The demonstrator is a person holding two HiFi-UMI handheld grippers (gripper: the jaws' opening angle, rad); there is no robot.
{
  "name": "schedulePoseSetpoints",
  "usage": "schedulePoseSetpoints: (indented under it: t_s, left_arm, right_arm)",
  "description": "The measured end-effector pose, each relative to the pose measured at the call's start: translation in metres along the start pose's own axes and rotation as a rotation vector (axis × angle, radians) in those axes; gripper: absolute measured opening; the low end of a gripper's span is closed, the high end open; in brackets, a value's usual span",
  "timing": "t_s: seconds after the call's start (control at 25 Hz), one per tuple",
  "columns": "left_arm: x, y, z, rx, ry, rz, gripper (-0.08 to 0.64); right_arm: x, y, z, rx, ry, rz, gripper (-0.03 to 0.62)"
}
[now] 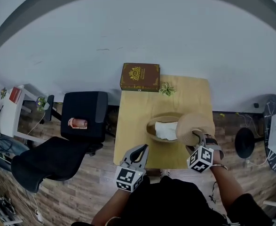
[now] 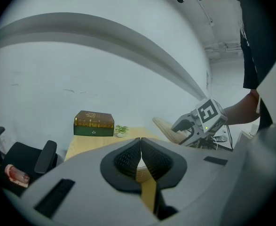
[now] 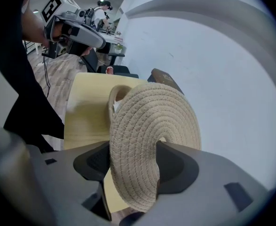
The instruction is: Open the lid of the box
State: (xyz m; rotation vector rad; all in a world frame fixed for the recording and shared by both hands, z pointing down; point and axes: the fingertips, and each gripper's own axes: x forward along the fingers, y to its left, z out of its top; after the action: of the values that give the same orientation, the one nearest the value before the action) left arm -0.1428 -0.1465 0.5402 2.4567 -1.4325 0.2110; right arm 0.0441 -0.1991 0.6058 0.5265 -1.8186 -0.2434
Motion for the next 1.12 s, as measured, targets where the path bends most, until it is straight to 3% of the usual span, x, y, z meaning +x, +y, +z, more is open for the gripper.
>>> schedulePoseSetpoints:
  t_s: [0.48,1.12]
  left_arm:
    - [0.025,-0.027,-0.002,0.02,0.035,-0.064,0.021]
    - [0.038,-0.023,-0.008,0.031,0.075,-0.055,0.021]
  right_arm:
    - [0.01,0.004,-0.074,0.034,0.123,0.02,0.302]
    - [0.077,0.04,-0.126,0.038,0.234,0.169,0.301]
